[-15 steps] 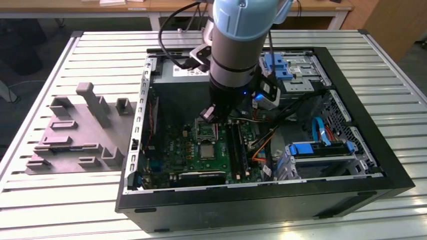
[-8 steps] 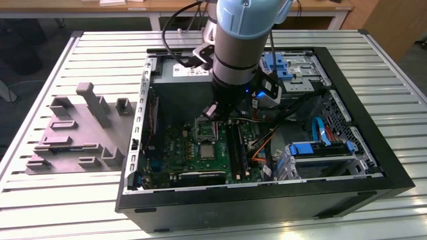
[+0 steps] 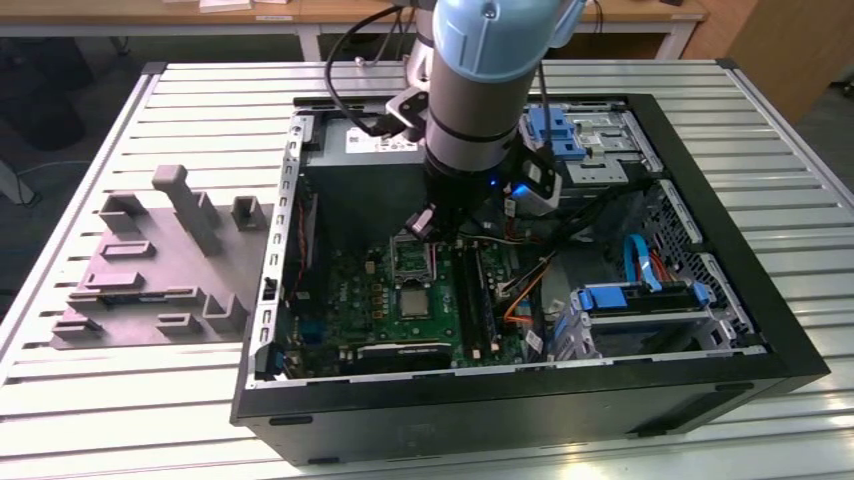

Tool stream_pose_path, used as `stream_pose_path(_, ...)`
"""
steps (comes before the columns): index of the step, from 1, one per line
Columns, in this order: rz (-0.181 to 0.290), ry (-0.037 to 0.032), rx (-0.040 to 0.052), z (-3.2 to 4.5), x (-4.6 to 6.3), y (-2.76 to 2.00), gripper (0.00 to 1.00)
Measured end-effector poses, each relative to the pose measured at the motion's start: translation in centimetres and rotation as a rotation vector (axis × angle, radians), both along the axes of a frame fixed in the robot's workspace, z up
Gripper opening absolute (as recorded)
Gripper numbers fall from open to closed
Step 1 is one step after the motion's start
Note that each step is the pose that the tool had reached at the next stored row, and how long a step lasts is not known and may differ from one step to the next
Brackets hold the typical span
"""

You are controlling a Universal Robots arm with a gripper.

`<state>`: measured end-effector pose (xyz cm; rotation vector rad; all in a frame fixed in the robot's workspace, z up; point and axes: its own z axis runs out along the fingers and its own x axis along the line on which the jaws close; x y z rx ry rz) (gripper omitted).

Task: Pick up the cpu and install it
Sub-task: 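Close the cpu cover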

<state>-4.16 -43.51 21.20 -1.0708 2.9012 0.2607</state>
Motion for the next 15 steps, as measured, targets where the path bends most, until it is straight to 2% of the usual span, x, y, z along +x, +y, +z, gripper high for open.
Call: stream_pose_path(15, 0.0, 0.0001, 0.0027, -0.58, 0.0, 0.18, 0.11)
